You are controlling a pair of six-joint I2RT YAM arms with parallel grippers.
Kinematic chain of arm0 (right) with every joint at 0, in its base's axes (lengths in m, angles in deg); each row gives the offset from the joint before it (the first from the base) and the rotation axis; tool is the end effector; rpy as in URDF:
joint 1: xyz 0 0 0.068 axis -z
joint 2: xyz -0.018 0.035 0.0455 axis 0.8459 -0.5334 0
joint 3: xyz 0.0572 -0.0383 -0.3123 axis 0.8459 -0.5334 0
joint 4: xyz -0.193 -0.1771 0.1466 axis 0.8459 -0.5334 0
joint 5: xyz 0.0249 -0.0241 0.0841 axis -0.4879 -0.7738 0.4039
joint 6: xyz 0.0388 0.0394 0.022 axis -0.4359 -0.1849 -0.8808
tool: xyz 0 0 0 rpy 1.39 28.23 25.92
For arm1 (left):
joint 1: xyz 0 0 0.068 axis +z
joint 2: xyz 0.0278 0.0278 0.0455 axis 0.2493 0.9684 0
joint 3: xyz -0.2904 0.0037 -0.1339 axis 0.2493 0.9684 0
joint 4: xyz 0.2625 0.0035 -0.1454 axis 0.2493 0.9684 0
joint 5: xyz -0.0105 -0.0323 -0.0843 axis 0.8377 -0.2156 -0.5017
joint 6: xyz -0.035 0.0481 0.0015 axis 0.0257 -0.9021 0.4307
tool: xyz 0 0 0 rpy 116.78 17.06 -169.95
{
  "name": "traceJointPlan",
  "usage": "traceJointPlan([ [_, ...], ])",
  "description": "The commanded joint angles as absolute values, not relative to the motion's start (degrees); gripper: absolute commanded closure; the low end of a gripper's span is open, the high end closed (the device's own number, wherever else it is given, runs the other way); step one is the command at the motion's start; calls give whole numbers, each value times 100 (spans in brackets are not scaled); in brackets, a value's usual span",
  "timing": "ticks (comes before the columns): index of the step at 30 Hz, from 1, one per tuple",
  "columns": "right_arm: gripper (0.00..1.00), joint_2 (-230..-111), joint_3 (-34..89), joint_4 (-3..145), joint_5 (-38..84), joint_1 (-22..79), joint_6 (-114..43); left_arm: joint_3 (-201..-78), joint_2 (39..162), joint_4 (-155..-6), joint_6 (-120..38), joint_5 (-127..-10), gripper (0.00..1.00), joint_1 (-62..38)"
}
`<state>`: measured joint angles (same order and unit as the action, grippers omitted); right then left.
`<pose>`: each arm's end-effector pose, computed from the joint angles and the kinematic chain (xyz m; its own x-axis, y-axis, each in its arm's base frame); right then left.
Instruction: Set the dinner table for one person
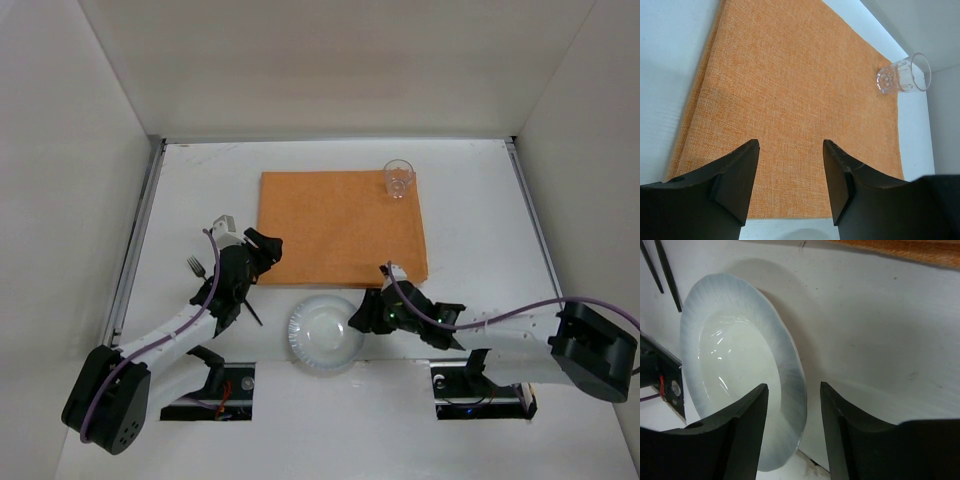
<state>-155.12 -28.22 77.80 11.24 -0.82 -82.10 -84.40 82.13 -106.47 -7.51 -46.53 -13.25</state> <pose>0.1202 0.1901 0.1620 -0.8545 0.1331 -0.5020 -0.2259 0.7752 0.5900 0.2011 -0.0940 0.2165 -0.2985 -0.6226 -0.7233 0.0503 0.7466 -0.6634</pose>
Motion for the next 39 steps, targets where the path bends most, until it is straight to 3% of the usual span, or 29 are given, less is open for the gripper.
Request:
traceJointPlan([
  [1,54,-15741,-2984,8969,1435,-125,-8502,-8413,8207,-10874,-836,-4634,48,-1294],
  [6,83,-15908,-3344,9514,1637,-55,-8757,-8369,8119,-10926,-827,-4599,48,-1294],
  [11,98,-15646,-3555,9691,1909,130,-8836,-8369,8102,-10900,-853,-4599,48,-1294],
  [19,100,-14055,-2863,8532,2199,401,-8775,-8281,7786,-10865,-870,-4572,48,-1066],
  [24,100,-13965,-2256,8618,2472,1165,-8749,-8237,7636,-10768,-827,-4634,48,-855],
  [31,100,-15755,-1368,10049,2569,2361,-8775,-8255,7741,-10759,-818,-4660,48,-846],
  [39,100,-17963,-296,11316,2349,2845,-9161,-8255,7794,-10698,-862,-4599,49,-811],
])
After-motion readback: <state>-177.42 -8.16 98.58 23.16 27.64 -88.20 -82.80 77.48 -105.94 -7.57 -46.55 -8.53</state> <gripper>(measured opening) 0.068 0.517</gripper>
